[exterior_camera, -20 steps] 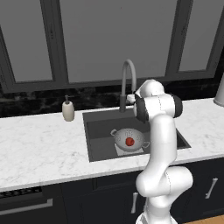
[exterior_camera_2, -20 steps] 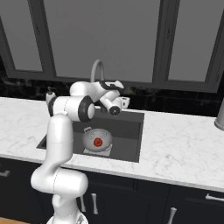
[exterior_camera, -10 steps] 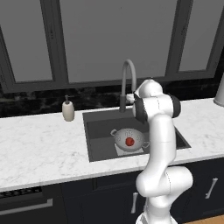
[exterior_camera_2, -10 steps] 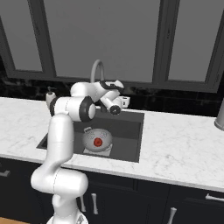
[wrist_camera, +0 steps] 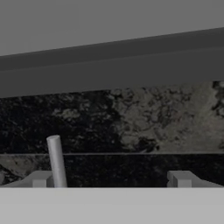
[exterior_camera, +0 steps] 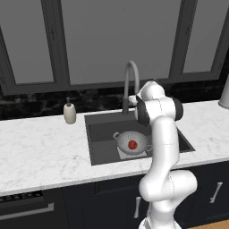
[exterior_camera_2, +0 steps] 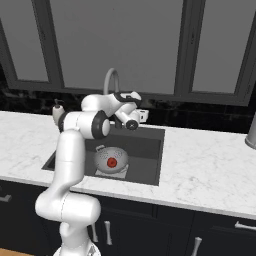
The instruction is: Put the colander in the sink, put the apple in the colander, and turn on the sink faucet and pour water over the colander.
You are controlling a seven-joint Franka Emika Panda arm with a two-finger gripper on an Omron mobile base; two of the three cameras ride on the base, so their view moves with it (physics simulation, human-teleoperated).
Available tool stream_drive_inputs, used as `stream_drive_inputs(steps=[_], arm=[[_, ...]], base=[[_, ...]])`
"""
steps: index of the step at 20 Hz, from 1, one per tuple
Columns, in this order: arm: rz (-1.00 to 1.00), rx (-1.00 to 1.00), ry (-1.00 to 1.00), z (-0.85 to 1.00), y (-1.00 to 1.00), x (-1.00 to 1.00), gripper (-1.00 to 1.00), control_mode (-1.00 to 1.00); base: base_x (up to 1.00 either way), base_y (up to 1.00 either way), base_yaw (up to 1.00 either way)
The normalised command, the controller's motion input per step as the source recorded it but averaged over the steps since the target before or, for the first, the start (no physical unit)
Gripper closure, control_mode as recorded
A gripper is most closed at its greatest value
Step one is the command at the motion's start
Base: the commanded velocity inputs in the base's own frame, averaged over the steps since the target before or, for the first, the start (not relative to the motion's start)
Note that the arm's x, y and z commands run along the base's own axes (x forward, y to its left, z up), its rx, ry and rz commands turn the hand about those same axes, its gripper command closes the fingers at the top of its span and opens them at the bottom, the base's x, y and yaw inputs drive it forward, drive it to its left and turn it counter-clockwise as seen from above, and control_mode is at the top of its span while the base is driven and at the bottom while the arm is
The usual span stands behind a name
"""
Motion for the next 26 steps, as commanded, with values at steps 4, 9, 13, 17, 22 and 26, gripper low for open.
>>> stream_drive_inputs(steps=[4, 9, 13, 17, 22, 26], arm=[[0.0, 0.0, 0.0, 0.0, 0.0, 0.11, -1.0, -1.0], [0.0, 0.0, 0.0, 0.0, -0.03, 0.03, -1.0, -1.0], [0.0, 0.02, 0.0, 0.0, -0.25, 0.0, -1.0, -1.0], [0.0, 0.04, 0.0, 0.0, -0.39, 0.0, -1.0, -1.0], [0.0, 0.04, 0.0, 0.0, -0.51, 0.0, -1.0, -1.0], [0.0, 0.03, 0.0, 0.0, -0.64, 0.0, -1.0, -1.0]], base=[[0.0, 0.0, 0.0], [0.0, 0.0, 0.0], [0.0, 0.0, 0.0], [0.0, 0.0, 0.0], [0.0, 0.0, 0.0], [0.0, 0.0, 0.0]])
